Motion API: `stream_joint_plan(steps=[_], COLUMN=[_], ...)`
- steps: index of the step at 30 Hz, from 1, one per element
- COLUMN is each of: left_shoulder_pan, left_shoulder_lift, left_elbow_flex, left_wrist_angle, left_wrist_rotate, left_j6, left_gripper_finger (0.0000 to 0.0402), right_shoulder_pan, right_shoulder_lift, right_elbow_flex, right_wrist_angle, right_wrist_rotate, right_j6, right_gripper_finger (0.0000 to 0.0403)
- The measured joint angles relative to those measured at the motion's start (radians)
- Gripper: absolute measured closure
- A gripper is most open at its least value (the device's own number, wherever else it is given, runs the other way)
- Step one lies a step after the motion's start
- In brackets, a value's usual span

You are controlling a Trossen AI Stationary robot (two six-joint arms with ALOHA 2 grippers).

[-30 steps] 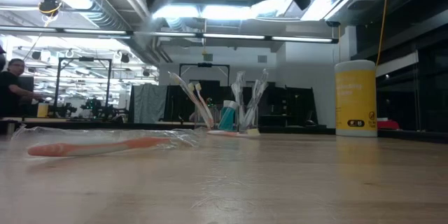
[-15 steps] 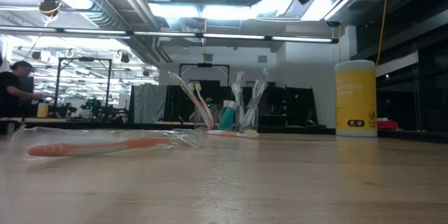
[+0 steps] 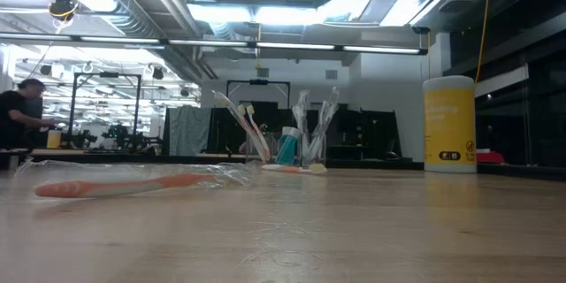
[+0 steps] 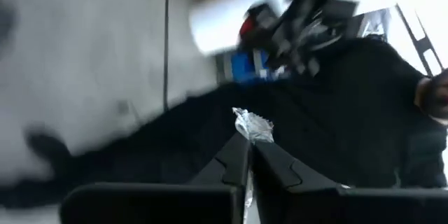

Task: Pick & Place toothbrushing station
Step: Put the orange toothbrush into the transparent organizer

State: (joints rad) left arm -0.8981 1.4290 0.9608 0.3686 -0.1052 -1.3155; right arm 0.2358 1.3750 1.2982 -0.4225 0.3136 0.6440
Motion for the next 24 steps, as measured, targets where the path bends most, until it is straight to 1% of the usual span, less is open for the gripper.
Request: stream_joint_plan(steps=[2,4,5,6,9,11,12,13,15,16,17,18,19,20,22,24], left_shoulder_pan=[0.003,0.011,0.017,0.021,0.025,0.023,0.022,0.021,0.028,0.038,0.051,0.068,0.079,0.084,0.103,0.151], left_shoulder_lift=[0.070,0.120,0.144,0.172,0.268,0.314,0.323,0.323,0.318,0.318,0.318,0.317,0.308,0.292,0.246,0.184], left_elbow_flex=[-0.001,0.001,0.014,0.032,0.109,0.160,0.175,0.182,0.186,0.186,0.186,0.186,0.185,0.181,0.183,0.189], left_wrist_angle=[0.066,0.146,0.153,0.153,0.075,0.047,0.049,0.052,0.055,0.048,0.018,-0.021,-0.068,-0.110,-0.129,-0.227], left_wrist_rotate=[0.072,0.093,0.098,0.115,0.247,0.363,0.392,0.370,0.228,0.205,0.241,0.298,0.327,0.316,0.225,0.099], left_j6=[-0.089,-0.125,-0.131,-0.131,-0.137,-0.093,-0.061,-0.034,0.009,0.010,0.010,0.015,0.026,0.051,0.154,0.263], left_gripper_finger=[0.0374,0.0343,0.0324,0.0305,0.0242,0.0204,0.0188,0.0174,0.0155,0.0149,0.0145,0.0144,0.0143,0.0143,0.0146,0.0150], right_shoulder_pan=[0.012,0.021,0.025,0.029,0.041,0.050,0.055,0.062,0.076,0.083,0.088,0.093,0.097,0.100,0.109,0.118], right_shoulder_lift=[0.000,-0.001,-0.003,-0.006,-0.024,-0.039,-0.046,-0.055,-0.072,-0.077,-0.081,-0.083,-0.084,-0.086,-0.087,-0.087], right_elbow_flex=[0.000,0.000,0.000,0.000,0.000,0.000,0.000,0.000,0.000,0.000,0.000,0.000,0.000,0.000,0.000,0.000], right_wrist_angle=[0.001,0.002,0.006,0.014,0.028,0.024,0.025,0.025,0.026,0.027,0.026,0.026,0.026,0.025,0.025,0.008], right_wrist_rotate=[0.000,0.000,0.000,0.000,0.000,0.006,0.017,0.034,0.072,0.091,0.102,0.109,0.112,0.117,0.138,0.168], right_j6=[0.001,0.022,0.029,0.033,0.053,0.059,0.062,0.065,0.066,0.066,0.067,0.067,0.067,0.067,0.064,0.051], right_gripper_finger=[0.0255,0.0255,0.0255,0.0255,0.0255,0.0255,0.0255,0.0255,0.0255,0.0255,0.0255,0.0255,0.0255,0.0255,0.0255,0.0255])
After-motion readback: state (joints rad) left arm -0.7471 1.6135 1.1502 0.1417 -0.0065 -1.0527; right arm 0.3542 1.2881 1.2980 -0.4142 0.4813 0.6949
